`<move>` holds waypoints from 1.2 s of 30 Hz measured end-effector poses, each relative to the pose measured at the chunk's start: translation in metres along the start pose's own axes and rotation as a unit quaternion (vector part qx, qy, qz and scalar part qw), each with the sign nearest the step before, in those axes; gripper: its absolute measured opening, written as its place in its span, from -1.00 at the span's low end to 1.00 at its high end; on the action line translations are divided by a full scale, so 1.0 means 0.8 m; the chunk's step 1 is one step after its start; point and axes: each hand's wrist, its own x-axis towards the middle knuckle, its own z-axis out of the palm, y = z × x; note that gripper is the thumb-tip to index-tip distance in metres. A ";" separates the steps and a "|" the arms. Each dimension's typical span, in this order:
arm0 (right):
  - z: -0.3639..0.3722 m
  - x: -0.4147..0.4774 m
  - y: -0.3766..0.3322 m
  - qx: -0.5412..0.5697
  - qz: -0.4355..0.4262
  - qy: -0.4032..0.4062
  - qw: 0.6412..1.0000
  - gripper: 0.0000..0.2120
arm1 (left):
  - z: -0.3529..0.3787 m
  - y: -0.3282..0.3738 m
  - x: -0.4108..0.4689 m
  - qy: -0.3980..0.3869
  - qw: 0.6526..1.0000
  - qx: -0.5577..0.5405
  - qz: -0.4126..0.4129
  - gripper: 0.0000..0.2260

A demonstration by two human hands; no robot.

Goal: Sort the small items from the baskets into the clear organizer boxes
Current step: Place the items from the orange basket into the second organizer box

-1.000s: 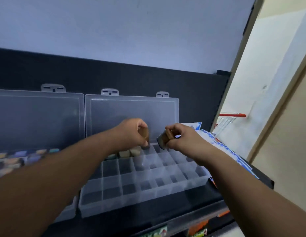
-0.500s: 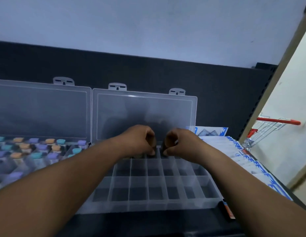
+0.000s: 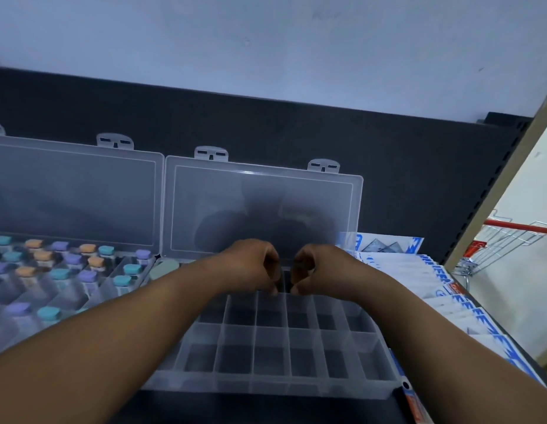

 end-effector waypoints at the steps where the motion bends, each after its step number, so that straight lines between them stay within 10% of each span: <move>1: -0.001 0.001 0.001 0.000 0.000 -0.005 1.000 -0.55 | 0.002 -0.001 0.001 -0.001 1.000 -0.001 -0.005 -0.47; 15: -0.004 -0.019 -0.055 -0.135 -0.087 0.096 0.982 -0.49 | -0.038 -0.025 -0.069 0.100 0.994 0.038 0.027 -0.46; 22: 0.049 -0.029 -0.194 -0.201 -0.188 0.146 0.950 -0.34 | -0.097 -0.114 -0.190 0.239 0.943 0.230 -0.009 -0.45; 36: 0.223 -0.103 -0.559 -0.187 -0.342 0.093 0.916 -0.31 | -0.199 -0.350 -0.542 0.261 0.899 0.287 -0.205 -0.26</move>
